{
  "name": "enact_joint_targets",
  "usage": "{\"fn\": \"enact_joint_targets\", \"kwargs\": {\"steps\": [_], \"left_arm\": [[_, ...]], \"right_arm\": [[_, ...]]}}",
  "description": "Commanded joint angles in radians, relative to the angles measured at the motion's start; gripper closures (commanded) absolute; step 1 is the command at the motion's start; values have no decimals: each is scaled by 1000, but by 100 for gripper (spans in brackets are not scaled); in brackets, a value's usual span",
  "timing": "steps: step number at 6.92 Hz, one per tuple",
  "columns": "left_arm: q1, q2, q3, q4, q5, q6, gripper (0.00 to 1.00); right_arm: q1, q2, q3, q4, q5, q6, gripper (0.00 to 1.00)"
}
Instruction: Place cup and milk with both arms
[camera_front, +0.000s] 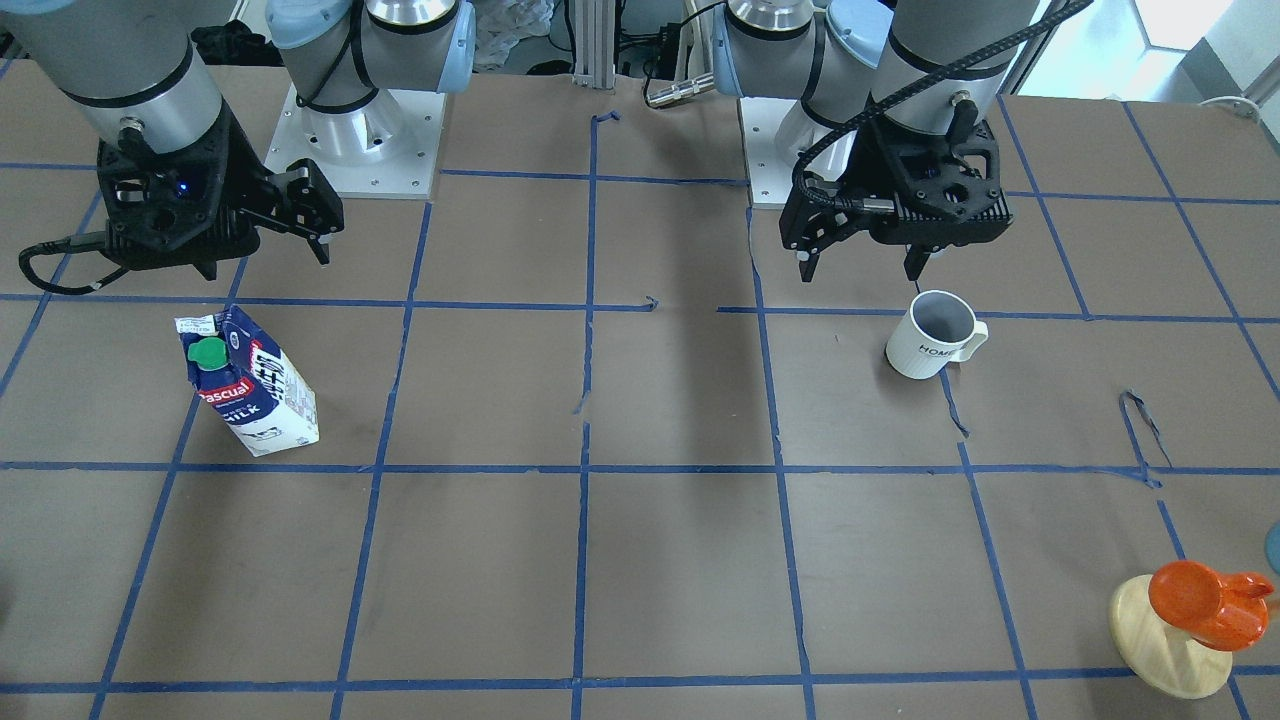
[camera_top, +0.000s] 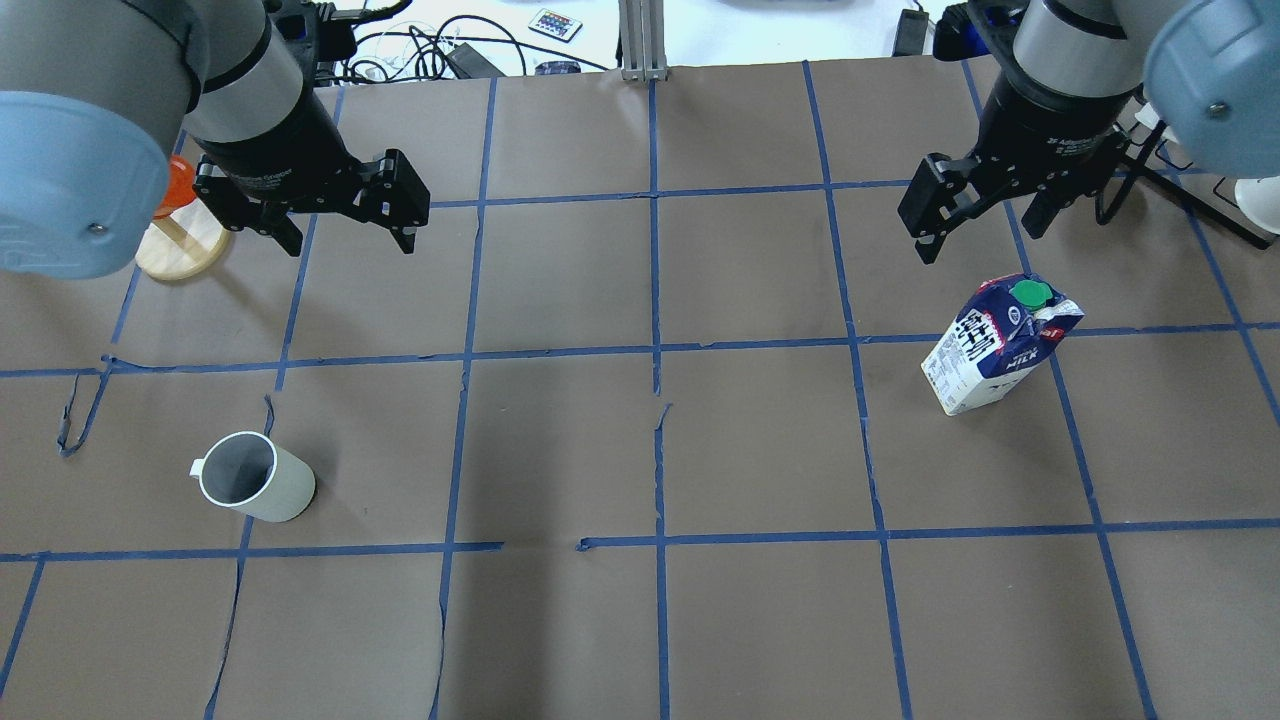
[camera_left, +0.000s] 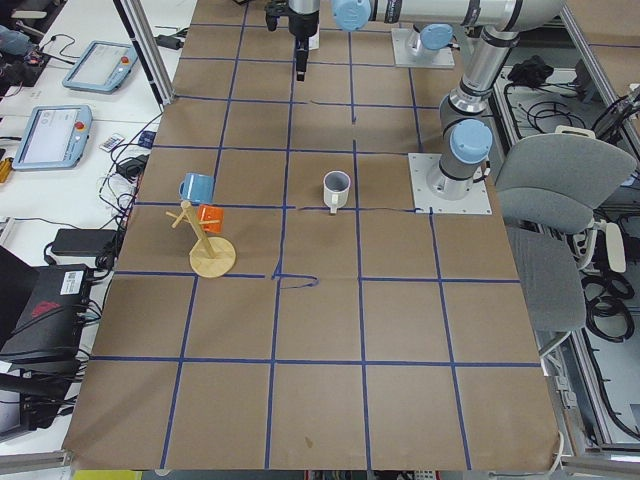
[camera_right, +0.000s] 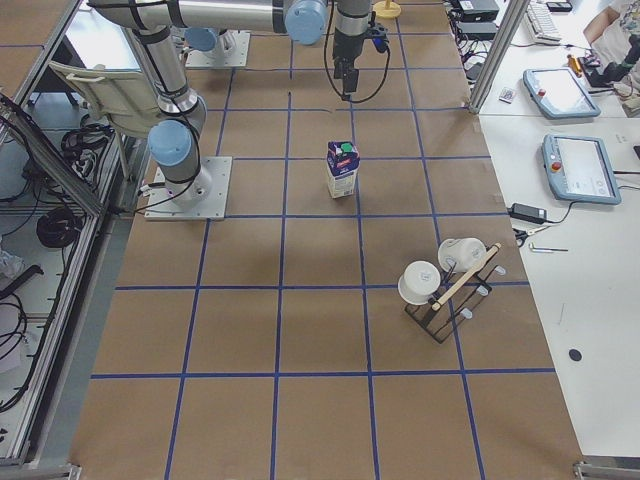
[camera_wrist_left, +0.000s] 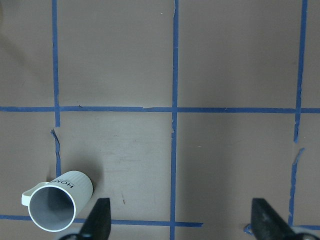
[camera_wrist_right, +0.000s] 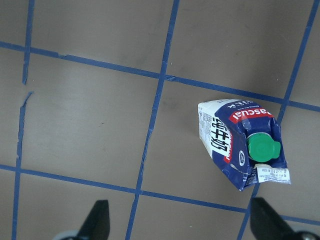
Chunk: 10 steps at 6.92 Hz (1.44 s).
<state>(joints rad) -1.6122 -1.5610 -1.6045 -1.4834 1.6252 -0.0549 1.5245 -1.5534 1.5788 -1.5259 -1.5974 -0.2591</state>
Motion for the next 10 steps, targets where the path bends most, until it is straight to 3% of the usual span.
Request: {"fn": "enact_joint_targets", "kwargs": {"steps": [1, 4, 5, 7, 9, 10], "left_arm": [[2, -1, 0, 2, -2, 4, 0], [28, -4, -2, -5, -1, 17, 0], [60, -10, -11, -12, -5, 20, 0], [167, -22, -140, 58, -10, 254, 0], [271, -16, -272, 101, -7, 473, 0], [296, -20, -332, 112, -4, 554, 0]], "right_arm": [[3, 3, 13, 4, -15, -9, 0], [-18, 13, 15, -11, -15, -99, 0], [-20, 21, 17, -64, -47, -142, 0], [-27, 73, 42, -158, -252, -216, 0], [-29, 82, 128, -213, -239, -209, 0], [-30, 97, 183, -335, -248, -206, 0]]}}
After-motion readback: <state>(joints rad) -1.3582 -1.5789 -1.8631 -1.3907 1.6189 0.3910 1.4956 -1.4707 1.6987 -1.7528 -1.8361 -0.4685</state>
